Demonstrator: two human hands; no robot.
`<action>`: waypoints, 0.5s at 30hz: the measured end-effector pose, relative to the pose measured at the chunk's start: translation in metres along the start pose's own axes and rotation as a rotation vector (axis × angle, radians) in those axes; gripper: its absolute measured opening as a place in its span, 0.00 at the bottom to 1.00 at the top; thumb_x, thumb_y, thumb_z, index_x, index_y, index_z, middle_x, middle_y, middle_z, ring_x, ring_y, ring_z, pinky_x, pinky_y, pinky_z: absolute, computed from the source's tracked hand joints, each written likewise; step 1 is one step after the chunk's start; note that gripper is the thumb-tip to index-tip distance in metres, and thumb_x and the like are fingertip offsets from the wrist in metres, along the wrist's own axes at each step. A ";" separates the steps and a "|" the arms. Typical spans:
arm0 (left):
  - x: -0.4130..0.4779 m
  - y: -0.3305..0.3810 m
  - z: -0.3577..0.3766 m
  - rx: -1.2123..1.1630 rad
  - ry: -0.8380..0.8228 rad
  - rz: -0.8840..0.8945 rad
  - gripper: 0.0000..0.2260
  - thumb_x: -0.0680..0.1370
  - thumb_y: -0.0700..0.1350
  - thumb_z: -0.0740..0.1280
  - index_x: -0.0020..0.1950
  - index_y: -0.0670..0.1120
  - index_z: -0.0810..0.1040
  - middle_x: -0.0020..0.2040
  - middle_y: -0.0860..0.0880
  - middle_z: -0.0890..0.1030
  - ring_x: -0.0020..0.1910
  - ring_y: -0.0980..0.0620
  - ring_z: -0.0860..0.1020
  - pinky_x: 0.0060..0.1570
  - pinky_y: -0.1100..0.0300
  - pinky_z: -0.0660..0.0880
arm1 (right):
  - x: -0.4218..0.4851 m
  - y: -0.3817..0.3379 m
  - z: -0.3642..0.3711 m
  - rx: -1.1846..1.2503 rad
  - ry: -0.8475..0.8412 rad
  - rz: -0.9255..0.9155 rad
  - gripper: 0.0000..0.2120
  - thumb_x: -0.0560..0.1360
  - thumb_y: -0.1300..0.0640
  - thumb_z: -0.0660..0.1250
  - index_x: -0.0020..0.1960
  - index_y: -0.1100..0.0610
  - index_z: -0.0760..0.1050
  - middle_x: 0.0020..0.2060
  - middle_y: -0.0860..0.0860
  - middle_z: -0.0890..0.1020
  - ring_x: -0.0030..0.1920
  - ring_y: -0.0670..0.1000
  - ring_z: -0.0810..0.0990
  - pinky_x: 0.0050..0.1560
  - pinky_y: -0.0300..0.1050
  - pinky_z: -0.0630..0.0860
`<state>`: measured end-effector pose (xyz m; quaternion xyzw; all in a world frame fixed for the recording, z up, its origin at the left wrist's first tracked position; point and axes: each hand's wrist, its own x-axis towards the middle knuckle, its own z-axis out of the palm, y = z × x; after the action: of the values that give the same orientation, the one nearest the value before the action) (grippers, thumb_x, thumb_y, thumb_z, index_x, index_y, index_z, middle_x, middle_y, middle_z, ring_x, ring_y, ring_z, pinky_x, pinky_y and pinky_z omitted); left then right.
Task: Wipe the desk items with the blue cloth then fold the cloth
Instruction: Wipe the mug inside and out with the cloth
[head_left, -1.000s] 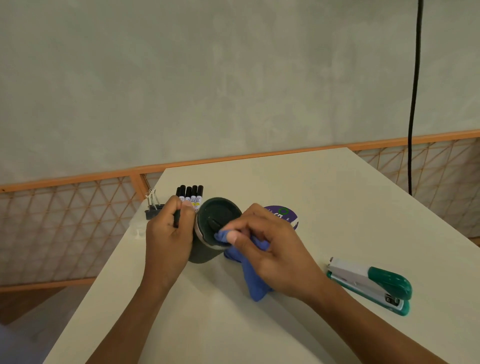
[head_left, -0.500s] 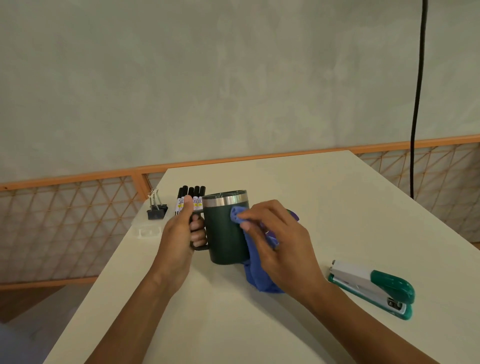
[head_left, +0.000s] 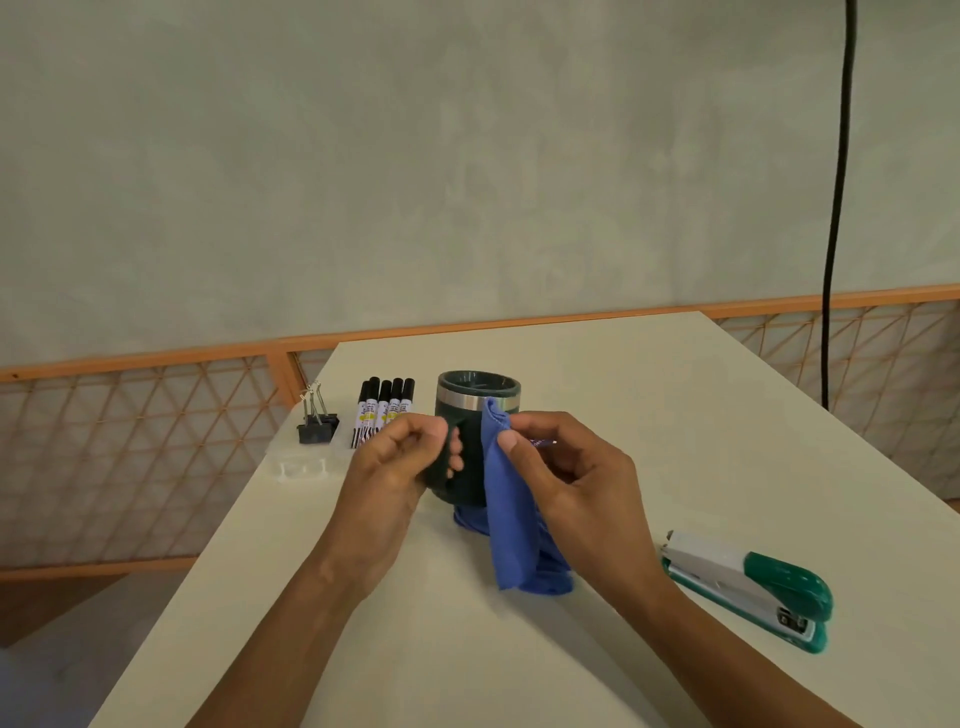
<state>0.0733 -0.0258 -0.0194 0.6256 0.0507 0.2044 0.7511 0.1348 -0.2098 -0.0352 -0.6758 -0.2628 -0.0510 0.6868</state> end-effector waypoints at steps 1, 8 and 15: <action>-0.001 -0.003 0.000 0.069 -0.007 0.015 0.09 0.79 0.46 0.71 0.53 0.40 0.83 0.48 0.43 0.85 0.47 0.50 0.82 0.55 0.58 0.80 | 0.001 0.000 -0.001 0.021 0.005 0.011 0.05 0.82 0.50 0.73 0.57 0.43 0.85 0.50 0.46 0.88 0.49 0.52 0.87 0.52 0.60 0.83; -0.001 -0.018 -0.003 0.308 0.032 0.036 0.08 0.77 0.46 0.77 0.53 0.43 0.87 0.50 0.41 0.87 0.51 0.49 0.84 0.54 0.60 0.81 | 0.008 0.006 -0.007 -0.055 0.006 0.041 0.05 0.82 0.50 0.73 0.57 0.43 0.85 0.50 0.40 0.88 0.52 0.45 0.87 0.55 0.51 0.84; -0.005 -0.024 0.002 0.528 -0.011 0.067 0.13 0.67 0.52 0.84 0.46 0.49 0.88 0.42 0.50 0.88 0.42 0.55 0.82 0.49 0.59 0.79 | 0.013 0.016 -0.012 -0.107 -0.053 0.063 0.04 0.83 0.50 0.70 0.57 0.42 0.82 0.46 0.43 0.88 0.49 0.45 0.87 0.53 0.52 0.84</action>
<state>0.0755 -0.0329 -0.0429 0.8025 0.0774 0.2052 0.5548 0.1565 -0.2159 -0.0435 -0.7208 -0.2561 -0.0253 0.6436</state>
